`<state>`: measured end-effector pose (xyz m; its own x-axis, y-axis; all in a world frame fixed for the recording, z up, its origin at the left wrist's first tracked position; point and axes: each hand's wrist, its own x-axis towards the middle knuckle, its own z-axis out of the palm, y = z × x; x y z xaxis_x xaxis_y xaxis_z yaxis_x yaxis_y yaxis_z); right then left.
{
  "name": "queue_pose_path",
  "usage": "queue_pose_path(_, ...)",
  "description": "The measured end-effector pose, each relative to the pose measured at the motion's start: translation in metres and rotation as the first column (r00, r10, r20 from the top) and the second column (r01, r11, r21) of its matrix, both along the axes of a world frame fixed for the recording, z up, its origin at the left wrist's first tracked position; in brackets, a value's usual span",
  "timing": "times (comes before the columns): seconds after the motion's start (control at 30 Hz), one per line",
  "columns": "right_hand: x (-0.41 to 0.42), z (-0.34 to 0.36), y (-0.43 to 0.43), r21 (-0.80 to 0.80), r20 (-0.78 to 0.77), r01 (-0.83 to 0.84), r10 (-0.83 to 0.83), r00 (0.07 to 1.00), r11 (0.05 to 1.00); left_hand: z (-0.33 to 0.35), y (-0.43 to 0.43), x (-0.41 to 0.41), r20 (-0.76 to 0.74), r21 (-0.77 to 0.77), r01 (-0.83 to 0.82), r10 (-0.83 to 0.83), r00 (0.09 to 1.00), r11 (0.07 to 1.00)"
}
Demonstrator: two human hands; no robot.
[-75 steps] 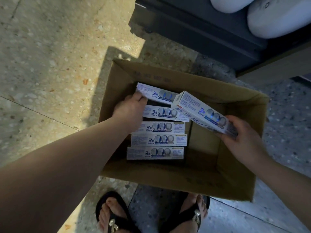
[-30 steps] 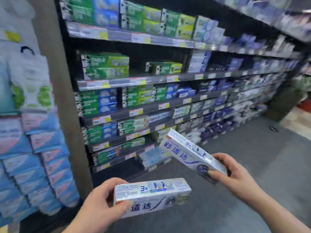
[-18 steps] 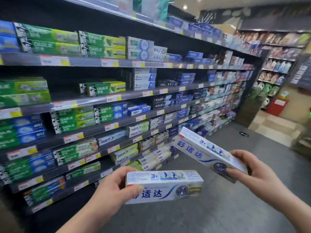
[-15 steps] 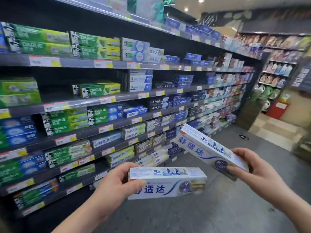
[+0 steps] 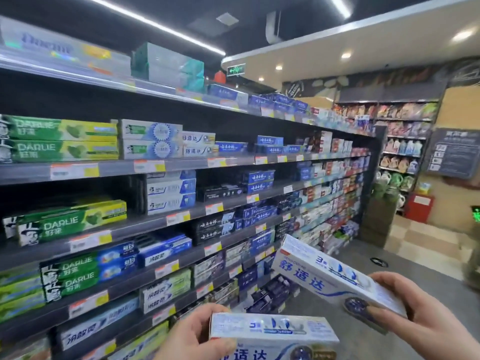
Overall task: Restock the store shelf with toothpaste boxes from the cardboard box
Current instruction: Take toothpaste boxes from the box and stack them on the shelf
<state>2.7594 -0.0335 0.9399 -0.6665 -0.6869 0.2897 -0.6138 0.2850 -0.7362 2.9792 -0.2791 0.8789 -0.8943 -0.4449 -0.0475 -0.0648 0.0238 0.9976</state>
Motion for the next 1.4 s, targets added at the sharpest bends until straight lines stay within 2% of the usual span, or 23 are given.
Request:
queue_pose_path(0.2,-0.094,0.019,-0.05,-0.042,-0.077,0.045,-0.048,0.996,0.998,0.013,-0.062,-0.114,-0.06,-0.044,-0.004,0.002,0.998,0.999)
queue_pose_path(0.43,-0.214,0.03,-0.137,-0.037,-0.165,-0.013,0.007,0.986,0.999,0.023,-0.117,-0.196,-0.115,-0.036,-0.056,0.052,0.992,0.998)
queue_pose_path(0.6,-0.29,0.057,-0.232,-0.041,-0.242,-0.213,0.197,0.95,0.976,0.029,-0.155,-0.234,-0.13,-0.102,-0.28,0.267,0.955,0.954)
queue_pose_path(0.8,-0.362,0.098,-0.358,0.023,-0.271,-0.497,0.484,0.832,0.867,0.052,-0.19,-0.263,-0.18,-0.086,-0.531,0.511,0.84,0.843)
queue_pose_path(0.9,-0.375,0.113,-0.424,0.008,-0.291,-0.597,0.573,0.766,0.802,0.058,-0.201,-0.265,-0.192,-0.06,-0.626,0.607,0.771,0.777)
queue_pose_path(1.13,-0.346,0.151,-0.555,-0.085,-0.325,-0.704,0.649,0.688,0.705,0.083,-0.231,-0.254,-0.21,-0.063,-0.795,0.77,0.602,0.604)
queue_pose_path(1.27,-0.319,0.171,-0.6,-0.091,-0.384,-0.736,0.658,0.648,0.671,0.1,-0.264,-0.239,-0.234,-0.056,-0.805,0.776,0.585,0.59)
queue_pose_path(1.4,-0.303,0.179,-0.626,-0.09,-0.361,-0.755,0.685,0.633,0.65,0.114,-0.299,-0.226,-0.28,-0.103,-0.807,0.762,0.584,0.582)
